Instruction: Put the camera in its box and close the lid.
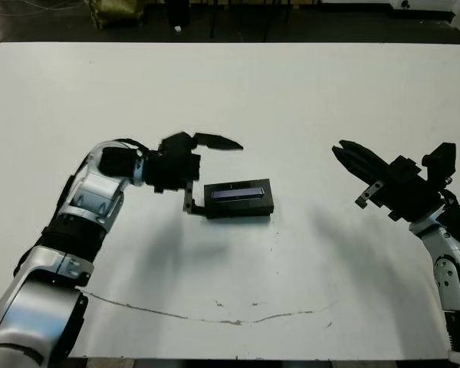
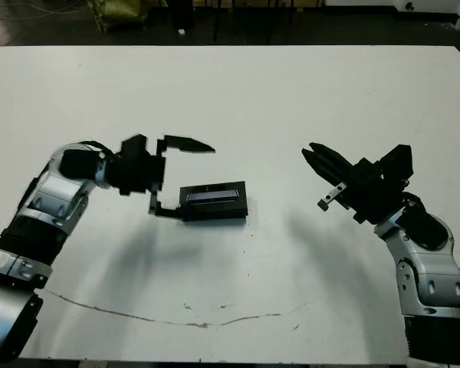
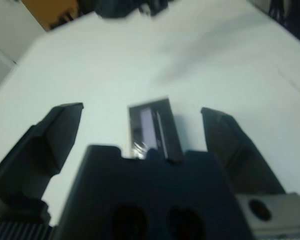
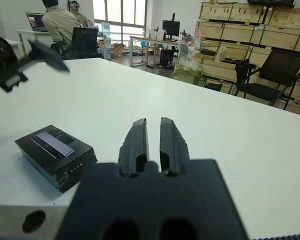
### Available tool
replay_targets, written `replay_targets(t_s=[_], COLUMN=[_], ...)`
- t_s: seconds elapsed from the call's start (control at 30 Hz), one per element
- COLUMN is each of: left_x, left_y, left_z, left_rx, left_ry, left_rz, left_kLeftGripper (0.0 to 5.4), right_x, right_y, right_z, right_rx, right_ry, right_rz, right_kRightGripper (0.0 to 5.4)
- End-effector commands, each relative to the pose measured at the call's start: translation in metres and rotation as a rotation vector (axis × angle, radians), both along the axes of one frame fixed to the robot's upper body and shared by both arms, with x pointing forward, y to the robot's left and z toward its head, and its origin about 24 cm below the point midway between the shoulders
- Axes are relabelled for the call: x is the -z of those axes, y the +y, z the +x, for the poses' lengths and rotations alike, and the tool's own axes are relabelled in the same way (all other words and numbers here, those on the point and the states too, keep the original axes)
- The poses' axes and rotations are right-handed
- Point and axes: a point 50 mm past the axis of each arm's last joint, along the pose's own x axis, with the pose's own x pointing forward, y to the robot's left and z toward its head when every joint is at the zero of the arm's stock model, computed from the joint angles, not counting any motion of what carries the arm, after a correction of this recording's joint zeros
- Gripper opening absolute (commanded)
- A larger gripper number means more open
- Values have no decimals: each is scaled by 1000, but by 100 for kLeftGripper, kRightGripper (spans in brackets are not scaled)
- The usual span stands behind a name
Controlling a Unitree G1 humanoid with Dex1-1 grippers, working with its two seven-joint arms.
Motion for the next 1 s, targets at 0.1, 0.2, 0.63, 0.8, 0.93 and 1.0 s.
replay_targets(t_s=[0.1,0.2,0.63,0.8,0.93,1.0], left_x=[39,58,73,79,88,94], left_y=[-9,-24,-68,-77,-79,-78], left_z=[-15,-27,-56,-57,-55,-54], left_rx=[-513,-630,-719,-741,-765,-785], left_ry=[18,46,227,271,316,333], left_rz=[-269,-319,-426,-370,-326,-299], left_kLeftGripper=[452,377,61,1,1,1], right_x=[9,8,9,6,8,9], right_y=[-3,-2,-1,0,0,0], right_z=[-1,-1,-1,-2,-1,-1], right_rx=[7,-3,8,14,10,11], right_ry=[36,29,17,10,11,18], right_rz=[10,10,-3,-22,-13,-3], right_kRightGripper=[0,0,0,0,0,0])
